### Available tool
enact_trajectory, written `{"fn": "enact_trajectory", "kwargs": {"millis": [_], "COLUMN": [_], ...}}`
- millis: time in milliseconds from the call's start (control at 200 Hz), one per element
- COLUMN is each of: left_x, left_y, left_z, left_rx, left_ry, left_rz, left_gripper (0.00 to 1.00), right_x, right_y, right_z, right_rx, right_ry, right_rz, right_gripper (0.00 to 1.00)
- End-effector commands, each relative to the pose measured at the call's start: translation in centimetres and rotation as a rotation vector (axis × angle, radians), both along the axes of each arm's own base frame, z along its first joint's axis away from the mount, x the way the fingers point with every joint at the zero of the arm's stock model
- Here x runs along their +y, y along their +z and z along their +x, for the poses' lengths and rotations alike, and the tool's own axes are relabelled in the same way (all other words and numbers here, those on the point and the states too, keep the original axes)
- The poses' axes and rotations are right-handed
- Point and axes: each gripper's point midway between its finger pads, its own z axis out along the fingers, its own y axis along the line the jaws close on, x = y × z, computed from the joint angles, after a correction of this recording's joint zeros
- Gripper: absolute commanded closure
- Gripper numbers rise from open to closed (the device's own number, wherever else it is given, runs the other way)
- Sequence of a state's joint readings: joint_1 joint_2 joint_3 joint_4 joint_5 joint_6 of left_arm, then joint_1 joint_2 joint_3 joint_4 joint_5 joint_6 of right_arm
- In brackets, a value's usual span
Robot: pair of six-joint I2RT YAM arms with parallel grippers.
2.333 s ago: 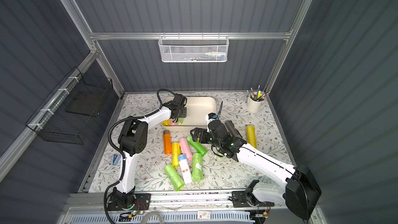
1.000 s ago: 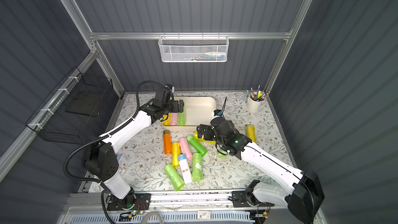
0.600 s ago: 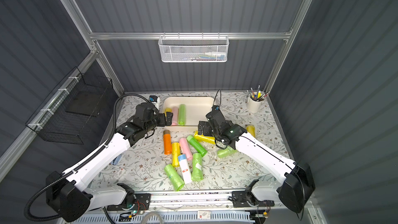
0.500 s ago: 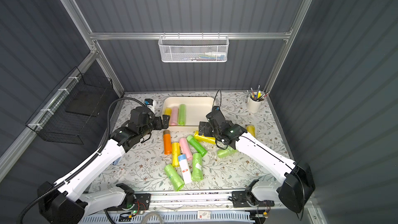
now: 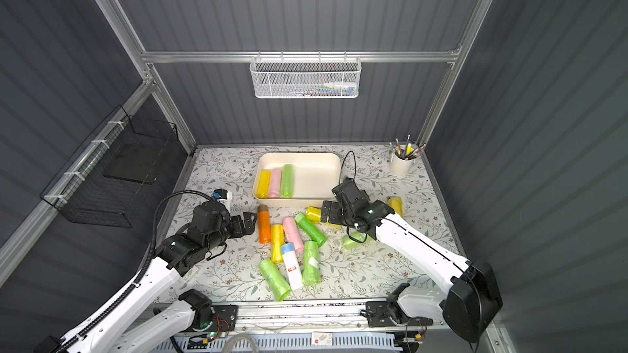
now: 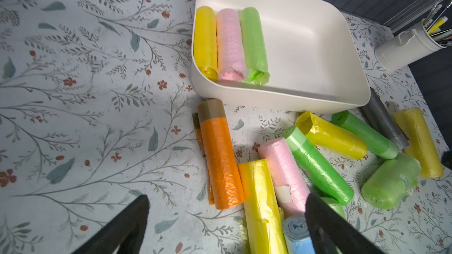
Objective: Put the roll of trash bags into the storage box
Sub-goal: Pick up the roll of trash bags from the center of the board.
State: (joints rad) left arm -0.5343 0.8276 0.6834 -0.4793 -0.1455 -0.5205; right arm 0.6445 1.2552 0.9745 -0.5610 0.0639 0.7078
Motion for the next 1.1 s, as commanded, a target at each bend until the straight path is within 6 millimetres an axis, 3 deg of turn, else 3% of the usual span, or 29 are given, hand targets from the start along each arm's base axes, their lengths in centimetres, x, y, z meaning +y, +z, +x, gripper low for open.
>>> {"fn": "enact_trajectory", "kwargs": {"millis": [0,355,580,840,1091], "left_x": [-0.7,0.2,0.1,-0.1,-1.0], "left_y": [-0.9,-1.1,-2.0,-2.3,-3.5], "left_z": [-1.4,-3.6,-4.7,-5.1,-5.1], "left_rx": [0.057,0.064,0.089,0.102,0.133], "left_ry": [-0.017,0.002,0.005,-0.004,-0.023], "left_rz": [-0.079,-0.138,-0.195,-0.218,-0.25], "left_gripper": [0.0,0.0,0.0,0.0,0.0], "right_x": [0.5,1.0,1.8,0.5,2.7], "right_y": [-0.3,-2.1,-3.9,-6.3,-7.4], "right_z": [-0.9,-2.8,-3.8,-4.5,-6.4], "right_rx": [0.076,0.116,0.143,0.203,0.239], "right_ry": [0.003,0.017,0.052,0.034,0.099], "right_rz": [0.033,0.106,0.06,-0.044,0.013], "right_gripper": [0.01,0.01,0.01,0.03,0.08]}}
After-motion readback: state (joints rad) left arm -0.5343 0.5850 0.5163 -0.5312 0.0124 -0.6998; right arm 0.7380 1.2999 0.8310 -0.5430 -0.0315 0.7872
